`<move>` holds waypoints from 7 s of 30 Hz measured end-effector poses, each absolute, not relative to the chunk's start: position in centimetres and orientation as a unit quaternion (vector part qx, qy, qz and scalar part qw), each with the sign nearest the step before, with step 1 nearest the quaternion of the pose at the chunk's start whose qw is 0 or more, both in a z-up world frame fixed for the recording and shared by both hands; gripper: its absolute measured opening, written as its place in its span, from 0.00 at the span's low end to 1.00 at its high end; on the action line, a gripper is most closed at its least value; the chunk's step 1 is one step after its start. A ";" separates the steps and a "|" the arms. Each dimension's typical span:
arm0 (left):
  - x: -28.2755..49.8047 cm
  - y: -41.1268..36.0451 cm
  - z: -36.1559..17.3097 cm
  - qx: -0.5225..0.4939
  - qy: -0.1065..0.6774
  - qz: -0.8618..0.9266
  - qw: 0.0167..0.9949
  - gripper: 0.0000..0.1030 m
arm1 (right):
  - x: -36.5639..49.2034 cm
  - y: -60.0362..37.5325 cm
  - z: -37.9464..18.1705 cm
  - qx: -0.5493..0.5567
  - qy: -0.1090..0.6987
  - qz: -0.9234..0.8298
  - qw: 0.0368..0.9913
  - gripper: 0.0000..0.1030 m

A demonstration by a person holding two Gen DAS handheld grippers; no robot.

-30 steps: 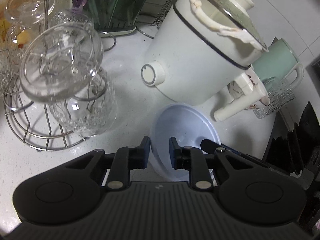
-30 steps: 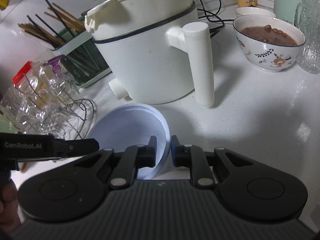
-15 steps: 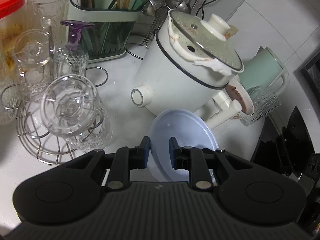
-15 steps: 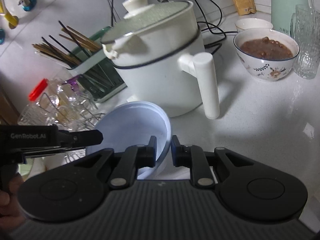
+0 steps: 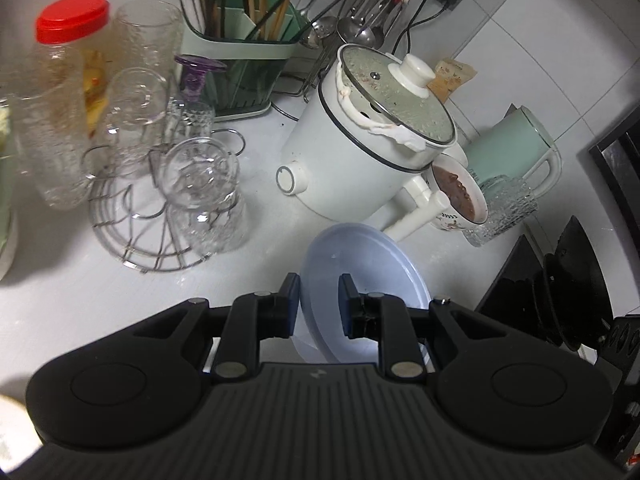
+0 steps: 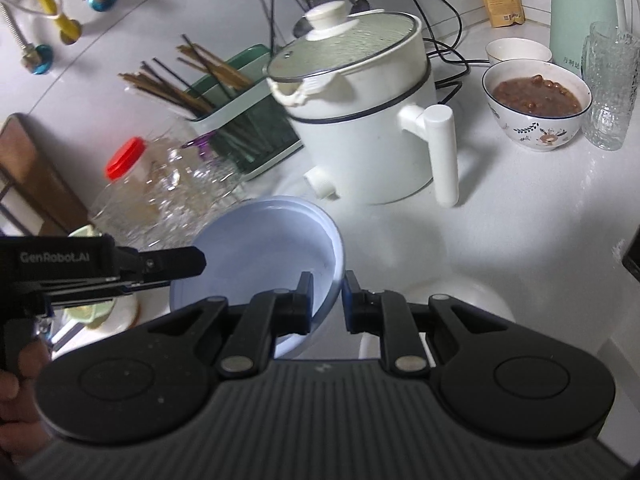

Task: Organize plates and bowls
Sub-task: 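Lift the blue bowl with both grippers and carry it toward the plate stack, then lower the blue bowl onto the plates and open both grippers, then move both grippers to the white ceramic bowl, then close both grippers on the white bowl rim, then lift the white bowl with both grippers and carry it over the blue bowl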

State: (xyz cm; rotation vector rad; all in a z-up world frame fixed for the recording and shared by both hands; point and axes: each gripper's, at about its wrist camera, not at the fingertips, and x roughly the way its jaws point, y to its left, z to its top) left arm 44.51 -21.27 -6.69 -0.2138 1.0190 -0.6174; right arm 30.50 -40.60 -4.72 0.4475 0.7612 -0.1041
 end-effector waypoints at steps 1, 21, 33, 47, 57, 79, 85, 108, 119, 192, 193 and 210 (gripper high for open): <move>44.0 -20.9 -6.4 -0.100 0.478 -0.289 0.823 0.23 | 30.1 -40.2 -4.4 0.216 0.369 -0.048 0.903 0.17; 37.7 -13.8 -7.0 -0.102 0.486 -0.241 0.834 0.23 | 26.5 -34.4 -4.4 0.191 0.396 0.004 0.898 0.17; 38.1 -12.2 -10.7 -0.094 0.521 -0.203 0.824 0.24 | 27.6 -31.9 -7.1 0.166 0.438 0.014 0.884 0.17; 39.2 -12.7 -11.6 -0.045 0.537 -0.189 0.821 0.36 | 28.8 -31.1 -8.4 0.130 0.453 0.024 0.882 0.19; 38.4 -12.1 -7.7 -0.072 0.510 -0.209 0.831 0.38 | 27.8 -31.7 -5.6 0.136 0.404 0.027 0.904 0.21; 34.5 -14.3 -1.3 -0.069 0.447 -0.245 0.858 0.39 | 22.6 -33.9 0.9 0.131 0.320 -0.002 0.938 0.21; 34.3 -15.1 -0.8 -0.077 0.428 -0.243 0.867 0.39 | 21.7 -35.1 1.2 0.128 0.305 -0.013 0.944 0.21; 35.5 -24.8 -5.8 -0.004 0.450 -0.276 0.849 0.39 | 19.6 -42.8 -2.6 0.070 0.297 -0.115 0.945 0.21; 38.7 -27.7 -11.7 -0.021 0.507 -0.278 0.816 0.39 | 22.5 -45.9 -4.8 0.085 0.308 -0.095 0.943 0.26; 39.2 -30.4 -11.9 -0.036 0.542 -0.282 0.791 0.13 | 25.4 -46.6 -8.6 0.195 0.395 -0.055 0.896 0.15; 39.3 -30.3 -11.8 -0.038 0.542 -0.280 0.792 0.13 | 25.4 -46.5 -8.4 0.194 0.394 -0.055 0.897 0.15; 38.1 -28.4 -7.5 -0.042 0.514 -0.273 0.812 0.14 | 24.6 -45.6 -5.3 0.211 0.372 -0.040 0.903 0.16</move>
